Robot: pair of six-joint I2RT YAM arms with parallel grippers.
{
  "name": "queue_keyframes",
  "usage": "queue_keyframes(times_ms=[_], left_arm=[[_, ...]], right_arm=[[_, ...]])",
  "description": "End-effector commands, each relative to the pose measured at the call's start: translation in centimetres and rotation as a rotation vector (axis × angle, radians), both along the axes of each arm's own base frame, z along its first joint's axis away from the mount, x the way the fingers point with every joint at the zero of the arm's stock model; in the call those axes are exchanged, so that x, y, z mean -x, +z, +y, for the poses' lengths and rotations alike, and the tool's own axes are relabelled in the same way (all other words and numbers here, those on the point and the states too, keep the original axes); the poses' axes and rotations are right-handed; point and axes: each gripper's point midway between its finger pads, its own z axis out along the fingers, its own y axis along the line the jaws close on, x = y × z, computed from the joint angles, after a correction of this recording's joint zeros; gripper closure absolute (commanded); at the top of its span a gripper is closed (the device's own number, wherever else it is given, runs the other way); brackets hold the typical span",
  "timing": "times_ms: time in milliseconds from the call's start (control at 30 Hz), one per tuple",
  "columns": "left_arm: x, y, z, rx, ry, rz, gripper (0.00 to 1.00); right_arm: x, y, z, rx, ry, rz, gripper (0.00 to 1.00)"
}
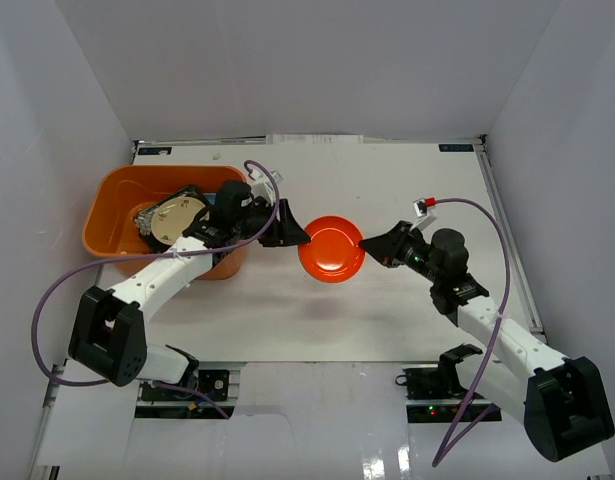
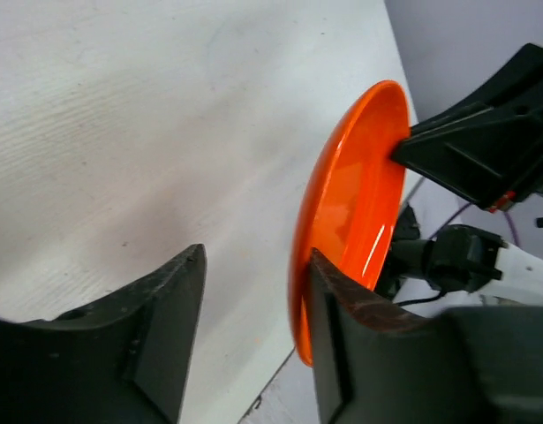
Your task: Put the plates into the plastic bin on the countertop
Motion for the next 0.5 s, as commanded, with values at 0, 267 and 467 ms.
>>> queue_keyframes(times_ms=[0,267,467], left_arm=[[-1.0,0.8,-0.5,-0.058,0.035,-0.065,0.44],[-1.7,1.3,-2.0,-0.100,0.085,-0.089,1.00],[-4.6,6.1,2.7,-0.120,0.331,-0.190,1.00]], right_arm=[[-0.3,4.6,0.8,-0.058,0.040,-0.142,0.92],[0.4,4.3,0.4,-0.029,0.036,-0.156,0.73],[0.3,3.6,-1.8,0.044,-0.075,-0.167,0.22]])
